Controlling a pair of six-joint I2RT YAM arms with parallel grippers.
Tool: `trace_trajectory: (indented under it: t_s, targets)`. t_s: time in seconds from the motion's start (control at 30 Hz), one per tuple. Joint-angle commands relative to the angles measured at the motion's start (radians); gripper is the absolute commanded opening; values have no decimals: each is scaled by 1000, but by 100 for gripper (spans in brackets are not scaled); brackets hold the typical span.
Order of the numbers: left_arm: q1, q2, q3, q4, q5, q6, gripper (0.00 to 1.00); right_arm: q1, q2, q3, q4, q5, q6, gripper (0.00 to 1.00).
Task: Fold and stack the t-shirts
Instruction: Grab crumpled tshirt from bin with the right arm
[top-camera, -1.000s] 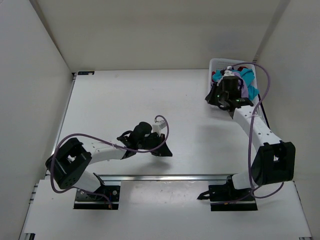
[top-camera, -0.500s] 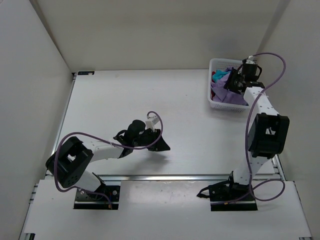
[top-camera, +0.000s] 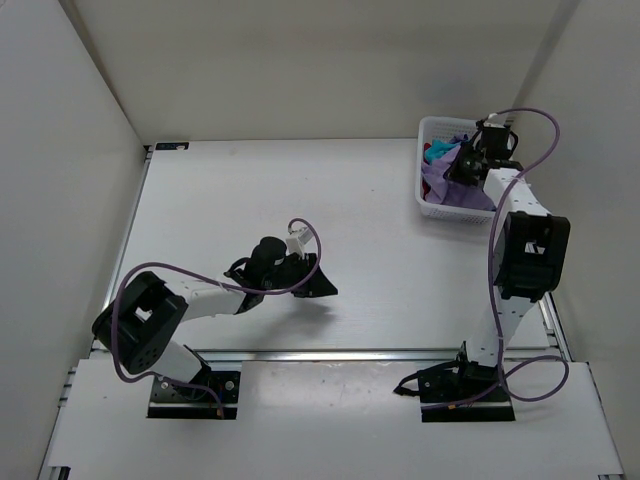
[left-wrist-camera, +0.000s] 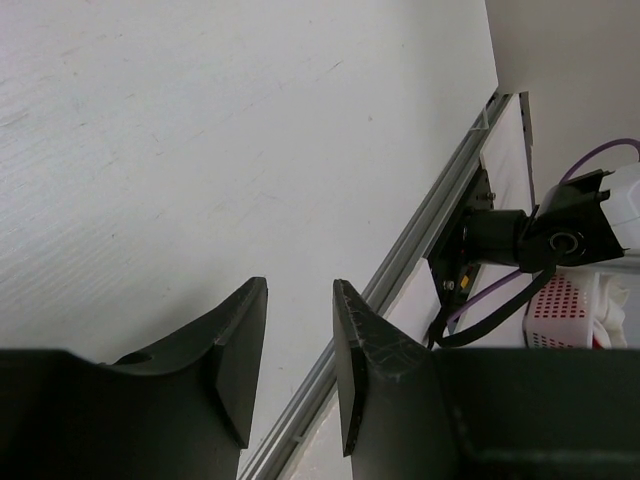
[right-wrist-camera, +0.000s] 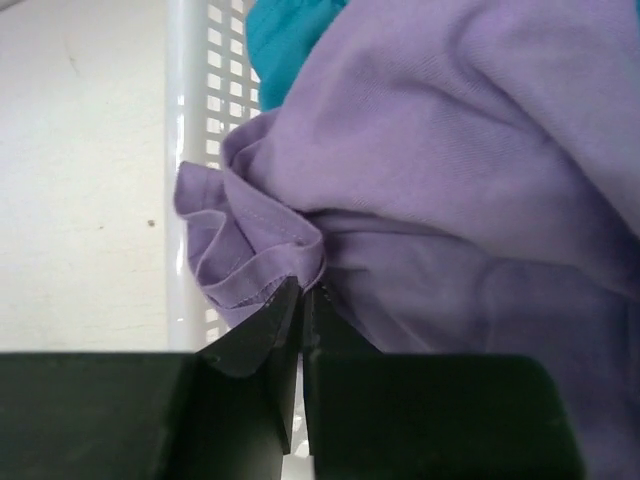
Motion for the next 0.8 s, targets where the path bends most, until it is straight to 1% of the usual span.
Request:
trace_trajectory:
  t_s: [0.0,0.07,0.1,0.13,0.2,0.27,0.3,0.37,0.4,0.47,0.5,0.53,0.57,0.6,0.63,0.67,0.7,0.77]
  targets:
    - [16,-8,6,11,12,-5,43,9,-122,45,45,-18,29,0]
    - [16,-15,12,10,13,-12,43,25,-212,81,17,19,14,0]
    - [18,-20,15,20,4,-28,43,37,-232,120,17,19,12,0]
    - [30,-12,27,26,24,-34,43,42,-276,169,2,23,16,0]
    - [36,-15,58,36,33,-58,43,68,-338,257,-17,-30,27,0]
    - [58,-35,75,26,24,-68,42,89,-363,401,-30,-99,59,0]
    - [64,-44,74,20,19,-74,42,106,-367,441,-32,-130,63,0]
    - [105,-84,63,25,7,-97,43,161,-369,602,-46,-182,90,0]
    - [122,-112,63,26,24,-101,44,176,-360,693,-28,-222,102,1]
    - [151,-135,68,33,30,-118,44,206,-335,801,-2,-268,119,0]
    - [173,-158,74,17,33,-117,43,212,-312,832,38,-327,171,1]
    - [187,-164,78,-9,32,-112,44,189,-317,861,67,-366,234,0]
    - [225,-195,83,-19,33,-105,44,168,-314,868,139,-442,329,1]
    - [265,-228,77,-36,35,-106,44,143,-323,859,232,-502,370,0]
    - [315,-267,71,-53,39,-98,44,141,-329,837,265,-518,427,0]
    - [343,-285,66,-58,41,-103,45,141,-335,834,290,-529,440,0]
    - [411,-322,64,-70,53,-101,45,147,-343,829,282,-529,434,0]
    - [473,-353,86,-113,64,-66,45,152,-347,790,263,-529,409,0]
